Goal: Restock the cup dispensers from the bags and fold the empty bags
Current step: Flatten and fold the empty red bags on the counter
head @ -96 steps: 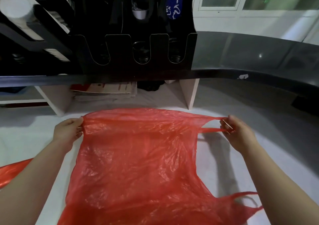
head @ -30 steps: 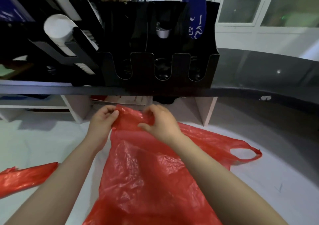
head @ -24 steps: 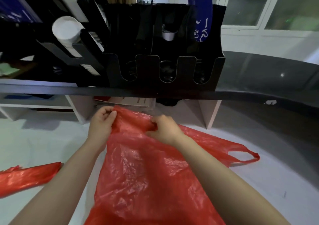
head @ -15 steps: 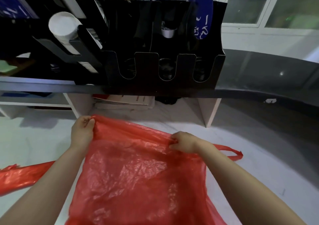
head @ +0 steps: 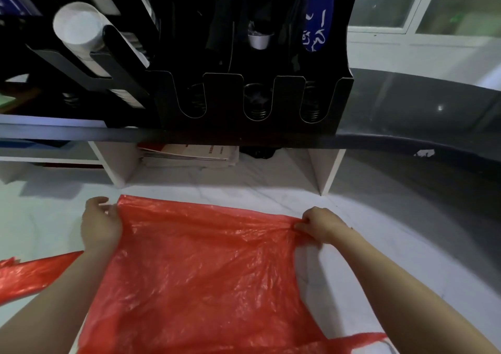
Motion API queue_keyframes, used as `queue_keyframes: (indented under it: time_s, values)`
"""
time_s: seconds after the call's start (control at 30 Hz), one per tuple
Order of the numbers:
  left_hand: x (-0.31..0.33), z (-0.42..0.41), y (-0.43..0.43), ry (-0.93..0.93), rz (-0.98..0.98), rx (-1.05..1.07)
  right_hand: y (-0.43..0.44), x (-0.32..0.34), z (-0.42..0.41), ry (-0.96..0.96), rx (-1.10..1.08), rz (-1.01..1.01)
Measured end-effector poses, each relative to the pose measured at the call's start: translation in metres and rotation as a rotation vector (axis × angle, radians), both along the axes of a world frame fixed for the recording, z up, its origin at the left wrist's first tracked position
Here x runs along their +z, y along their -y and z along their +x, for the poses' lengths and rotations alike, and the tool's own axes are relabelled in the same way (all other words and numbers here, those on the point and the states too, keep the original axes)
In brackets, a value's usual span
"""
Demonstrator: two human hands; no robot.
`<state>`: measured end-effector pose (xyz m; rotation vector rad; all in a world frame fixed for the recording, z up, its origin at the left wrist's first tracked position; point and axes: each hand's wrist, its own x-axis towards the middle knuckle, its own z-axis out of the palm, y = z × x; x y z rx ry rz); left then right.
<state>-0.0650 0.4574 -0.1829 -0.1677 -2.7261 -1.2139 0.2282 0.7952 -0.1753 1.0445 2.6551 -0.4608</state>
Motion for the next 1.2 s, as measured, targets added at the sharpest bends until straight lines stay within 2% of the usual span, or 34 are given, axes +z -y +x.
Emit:
queue_keyframes:
  time_s: [0.1, 0.2, 0.27, 0.33, 0.43, 0.53, 0.67, 0.73, 0.9, 1.1, 1.2]
  values:
    - [-0.004, 0.011, -0.007, -0.241, -0.205, -0.223, -0.002, -0.009, 0.001, -0.042, -0.073, 0.086]
    - [-0.009, 0.023, -0.021, -0.304, -0.444, -0.525, 0.003, -0.010, -0.004, -0.101, -0.088, 0.406]
    - [-0.015, 0.027, -0.028, -0.250, -0.597, -0.634, 0.012, -0.010, -0.012, -0.235, -0.077, 0.481]
    - [-0.025, 0.027, -0.032, -0.128, -0.714, -0.645, 0.027, -0.009, -0.024, -0.347, 0.012, 0.407]
    - [-0.038, 0.028, -0.036, 0.024, -0.817, -0.659, 0.062, -0.021, -0.047, -0.349, 0.208, 0.277]
    - [-0.046, 0.033, -0.035, 0.089, -0.869, -0.672, 0.096, -0.037, -0.073, -0.304, 0.288, 0.195]
    - [-0.049, 0.034, -0.030, 0.094, -0.895, -0.668, 0.111, -0.052, -0.093, -0.178, 0.302, 0.195]
    - [-0.050, 0.031, -0.027, 0.083, -0.890, -0.652, 0.103, -0.060, -0.089, -0.124, 0.254, 0.175]
    - [-0.055, 0.028, -0.026, 0.066, -0.878, -0.637, 0.074, -0.066, -0.068, -0.127, 0.111, 0.142]
    - [-0.055, 0.026, -0.026, 0.073, -0.869, -0.645, 0.026, -0.061, -0.030, -0.103, -0.153, 0.170]
    - [-0.050, 0.026, -0.027, 0.105, -0.870, -0.663, 0.009, -0.053, -0.011, -0.068, -0.198, 0.169]
